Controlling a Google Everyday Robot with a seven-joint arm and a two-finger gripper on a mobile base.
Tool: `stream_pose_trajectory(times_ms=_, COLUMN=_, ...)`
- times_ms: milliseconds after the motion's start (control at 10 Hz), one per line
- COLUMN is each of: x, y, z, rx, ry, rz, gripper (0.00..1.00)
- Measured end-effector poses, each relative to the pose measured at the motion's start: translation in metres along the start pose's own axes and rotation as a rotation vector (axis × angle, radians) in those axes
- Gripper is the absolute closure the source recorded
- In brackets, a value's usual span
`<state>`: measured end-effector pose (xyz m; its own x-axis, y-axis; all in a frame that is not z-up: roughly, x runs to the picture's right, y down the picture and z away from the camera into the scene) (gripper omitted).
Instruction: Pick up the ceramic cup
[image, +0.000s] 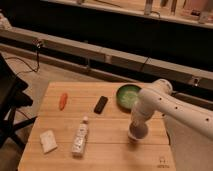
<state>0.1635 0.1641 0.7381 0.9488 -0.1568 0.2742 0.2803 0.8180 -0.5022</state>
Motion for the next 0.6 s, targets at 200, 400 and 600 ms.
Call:
stream_pose_trajectory(times_ms=200, x=0.000, y=-0.006, z=-0.015, rx=0.000, ry=0.003, rz=0.004, gripper=1.00)
stream_pose_trajectory(times_ms=400, x=0.002, y=-0.011, z=-0.036, rx=0.001, ry=0.007, rz=0.010, gripper=1.00)
stream_pose_trajectory(times_ms=600, x=0.001, y=-0.014, z=-0.037, rx=0.001, ry=0.007, rz=0.006, gripper=1.00)
